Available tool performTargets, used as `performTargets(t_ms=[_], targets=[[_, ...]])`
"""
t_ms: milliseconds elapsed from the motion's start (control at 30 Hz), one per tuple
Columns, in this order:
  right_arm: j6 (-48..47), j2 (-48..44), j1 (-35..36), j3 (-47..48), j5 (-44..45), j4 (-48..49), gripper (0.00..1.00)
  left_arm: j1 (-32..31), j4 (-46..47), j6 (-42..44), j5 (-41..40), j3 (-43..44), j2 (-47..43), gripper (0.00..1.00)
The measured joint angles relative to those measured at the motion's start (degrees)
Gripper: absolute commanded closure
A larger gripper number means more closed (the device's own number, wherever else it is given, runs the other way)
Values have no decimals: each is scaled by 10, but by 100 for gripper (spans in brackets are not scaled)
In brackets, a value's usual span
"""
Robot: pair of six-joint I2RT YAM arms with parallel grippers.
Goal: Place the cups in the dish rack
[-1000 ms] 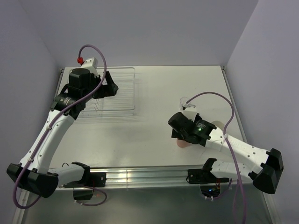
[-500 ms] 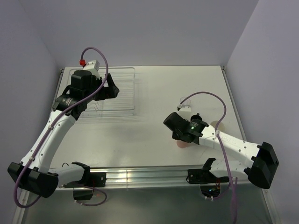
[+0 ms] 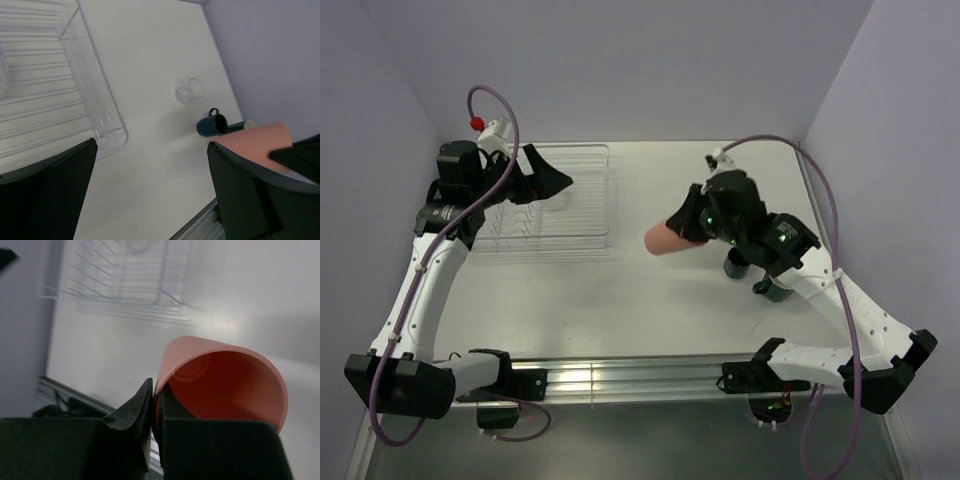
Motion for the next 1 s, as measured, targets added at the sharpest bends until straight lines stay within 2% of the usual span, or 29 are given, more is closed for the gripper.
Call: performTargets(t_ms=[167,333,433,633,1000], targets=[[-11,26,-115,58,-176,92,100,60,127,-73,174,-33,14,1],[38,86,-158,70,-349,230,100,63,301,-185,289,-76,52,1],[102,126,-171,70,-432,329,100,63,379,-235,318,-78,78,1],[212,182,-181,62,-515,489,100,59,470,-289,342,-78,92,1],[346,214,-205,21,-567,683,100,4,468,-275,349,-77,94,1]])
